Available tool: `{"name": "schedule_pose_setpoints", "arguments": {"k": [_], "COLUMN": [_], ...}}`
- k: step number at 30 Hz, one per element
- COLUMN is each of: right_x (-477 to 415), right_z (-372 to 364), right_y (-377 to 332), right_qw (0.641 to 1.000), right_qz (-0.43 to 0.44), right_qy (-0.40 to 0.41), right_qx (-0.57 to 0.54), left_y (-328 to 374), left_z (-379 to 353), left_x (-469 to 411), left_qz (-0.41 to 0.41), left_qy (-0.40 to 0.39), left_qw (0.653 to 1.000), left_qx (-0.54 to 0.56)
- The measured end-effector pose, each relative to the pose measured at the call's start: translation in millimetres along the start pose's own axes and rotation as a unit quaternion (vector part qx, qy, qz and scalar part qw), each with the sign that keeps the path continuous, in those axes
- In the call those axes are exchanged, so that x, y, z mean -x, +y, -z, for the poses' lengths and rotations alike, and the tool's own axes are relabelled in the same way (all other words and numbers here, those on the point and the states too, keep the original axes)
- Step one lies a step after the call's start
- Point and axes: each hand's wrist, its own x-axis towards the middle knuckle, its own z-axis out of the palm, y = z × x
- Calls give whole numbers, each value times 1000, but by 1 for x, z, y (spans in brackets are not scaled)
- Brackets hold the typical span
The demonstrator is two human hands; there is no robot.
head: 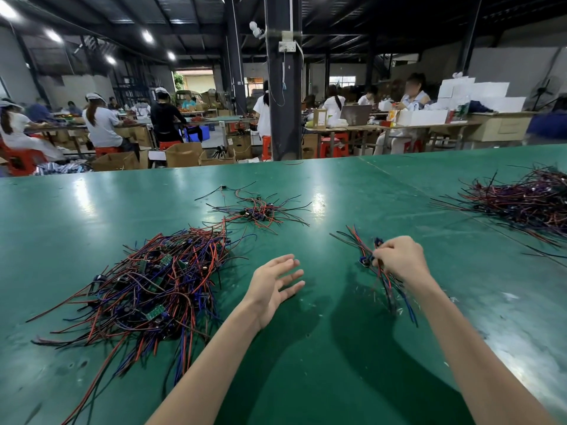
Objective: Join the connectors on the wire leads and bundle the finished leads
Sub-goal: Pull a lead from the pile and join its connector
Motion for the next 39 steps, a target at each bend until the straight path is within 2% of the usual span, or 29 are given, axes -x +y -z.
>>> {"name": "schedule_pose_setpoints", "arguments": {"k": [4, 9, 13, 16, 18, 19, 20, 21, 22, 23, 24, 25, 26, 29, 34, 36, 39], "right_x": [-3, -1, -5, -2, 3, 5, 7, 8, 10, 12, 14, 16, 18, 25, 39, 43, 48], "right_z": [1, -4, -9, -10, -9, -10, -11, -13, -15, -18, -20, -24, -27, -40, -57, -62, -68], "right_y": [6, 5, 9, 8, 4, 2, 2, 0, -2, -3, -5, -7, -9, -15, -19, -20, -23], "right_qw": [997, 990, 989, 981, 971, 966, 962, 958, 955, 952, 950, 948, 945, 941, 947, 952, 960], "right_qz": [-37, -14, 6, 17, 12, 7, 3, 2, 5, 13, 28, 47, 70, 133, 193, 209, 217], "right_qy": [-22, -15, -19, -17, -13, -15, -17, -15, -8, 5, 22, 40, 54, 70, 25, 17, 1], "right_qx": [67, 137, 145, 194, 238, 256, 272, 285, 295, 304, 310, 313, 316, 303, 255, 225, 175], "left_y": [-1, 0, 2, 11, 23, 31, 41, 50, 60, 68, 74, 78, 79, 76, 75, 76, 84], "left_z": [-1, -4, -6, -13, -16, -15, -12, -6, 1, 10, 20, 28, 35, 48, 56, 60, 66], "left_x": [0, 4, 5, 9, 13, 14, 15, 15, 15, 16, 16, 18, 19, 18, 18, 20, 23], "left_qz": [-5, -10, -16, -49, -105, -146, -191, -229, -250, -246, -217, -169, -116, -44, -85, -124, -196], "left_qy": [-4, 0, 2, 2, 4, 20, 55, 112, 186, 253, 299, 319, 320, 313, 331, 343, 361], "left_qw": [1000, 1000, 999, 994, 976, 953, 911, 844, 754, 663, 595, 556, 537, 541, 580, 619, 698], "left_qx": [-19, -30, -37, -93, -189, -265, -361, -471, -578, -660, -714, -749, -772, -779, -739, -695, -587]}}
